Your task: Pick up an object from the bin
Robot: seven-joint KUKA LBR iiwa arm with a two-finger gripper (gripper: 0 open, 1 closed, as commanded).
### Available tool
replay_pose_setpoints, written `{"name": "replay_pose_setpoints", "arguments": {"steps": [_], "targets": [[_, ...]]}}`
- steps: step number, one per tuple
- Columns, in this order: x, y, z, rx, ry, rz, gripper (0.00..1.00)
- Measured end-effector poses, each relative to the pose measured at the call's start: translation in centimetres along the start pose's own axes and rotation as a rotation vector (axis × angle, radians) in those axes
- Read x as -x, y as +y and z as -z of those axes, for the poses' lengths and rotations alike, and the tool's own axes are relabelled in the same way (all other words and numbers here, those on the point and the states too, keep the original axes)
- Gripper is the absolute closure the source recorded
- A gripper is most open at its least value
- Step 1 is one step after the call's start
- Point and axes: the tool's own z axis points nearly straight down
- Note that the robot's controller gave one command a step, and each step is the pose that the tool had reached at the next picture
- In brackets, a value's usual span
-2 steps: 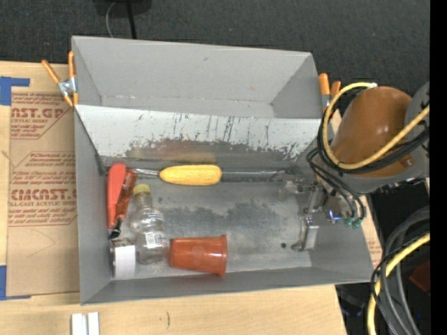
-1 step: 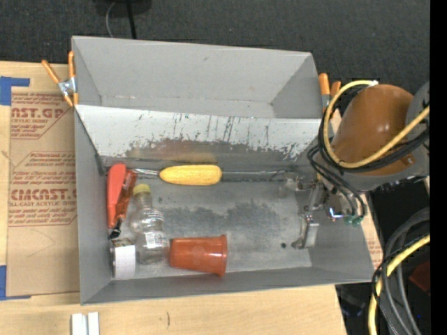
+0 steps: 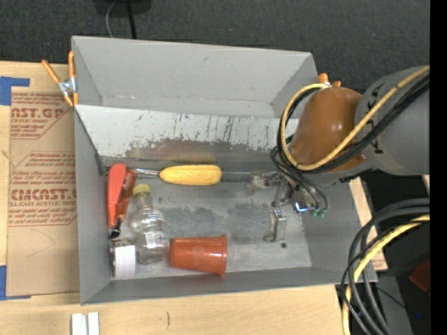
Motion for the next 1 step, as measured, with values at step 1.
{"name": "replay_pose_setpoints", "arguments": {"steps": [1], "targets": [[4.25,1.11,1.61,0.001,0.005,0.036,0.00]]}}
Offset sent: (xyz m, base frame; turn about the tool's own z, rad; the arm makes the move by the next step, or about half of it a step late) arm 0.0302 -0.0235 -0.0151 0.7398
